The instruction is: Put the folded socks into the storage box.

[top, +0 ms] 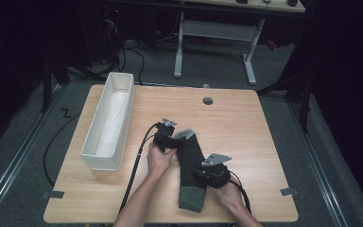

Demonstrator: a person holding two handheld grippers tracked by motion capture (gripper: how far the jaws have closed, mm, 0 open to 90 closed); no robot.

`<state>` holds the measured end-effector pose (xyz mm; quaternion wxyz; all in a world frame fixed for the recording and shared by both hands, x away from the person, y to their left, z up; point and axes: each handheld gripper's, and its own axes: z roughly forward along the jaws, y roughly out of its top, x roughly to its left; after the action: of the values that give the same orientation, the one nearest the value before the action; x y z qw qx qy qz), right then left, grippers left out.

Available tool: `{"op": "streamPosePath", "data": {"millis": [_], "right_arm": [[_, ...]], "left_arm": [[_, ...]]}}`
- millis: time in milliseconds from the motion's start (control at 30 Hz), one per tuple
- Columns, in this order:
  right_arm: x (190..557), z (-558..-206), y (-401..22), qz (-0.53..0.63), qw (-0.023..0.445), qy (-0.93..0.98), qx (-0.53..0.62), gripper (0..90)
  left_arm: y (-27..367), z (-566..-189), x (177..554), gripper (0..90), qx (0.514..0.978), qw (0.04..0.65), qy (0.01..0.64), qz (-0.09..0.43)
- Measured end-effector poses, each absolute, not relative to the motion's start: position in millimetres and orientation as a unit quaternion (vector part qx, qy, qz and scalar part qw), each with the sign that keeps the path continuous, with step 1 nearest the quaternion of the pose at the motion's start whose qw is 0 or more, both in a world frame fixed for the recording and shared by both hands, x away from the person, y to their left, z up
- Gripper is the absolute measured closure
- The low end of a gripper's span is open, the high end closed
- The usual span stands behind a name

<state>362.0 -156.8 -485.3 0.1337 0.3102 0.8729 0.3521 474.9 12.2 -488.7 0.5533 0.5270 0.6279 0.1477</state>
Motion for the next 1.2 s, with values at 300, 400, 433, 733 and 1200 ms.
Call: {"op": "streamPosePath", "data": {"millis": [300,400,433,733,1200], "right_arm": [[359,-486,-160,0.348,0.132,0.878,0.301,70.4],[360,-486,-160,0.349,0.130,0.878,0.301,70.2],[360,-486,-160,0.350,0.128,0.878,0.302,70.2],[360,-486,-160,0.350,0.129,0.878,0.300,70.0],[361,-487,-161,0.351,0.126,0.878,0.299,70.0]], "left_arm": [[7,-498,481,34.9,0.544,0.529,0.640,0.118],[7,-500,483,32.5,0.546,0.528,0.639,0.120],[7,-500,483,32.3,0.548,0.527,0.637,0.122],[3,-498,483,45.7,0.560,0.523,0.634,0.104],[3,-490,482,72.9,0.578,0.519,0.624,0.088]]}}
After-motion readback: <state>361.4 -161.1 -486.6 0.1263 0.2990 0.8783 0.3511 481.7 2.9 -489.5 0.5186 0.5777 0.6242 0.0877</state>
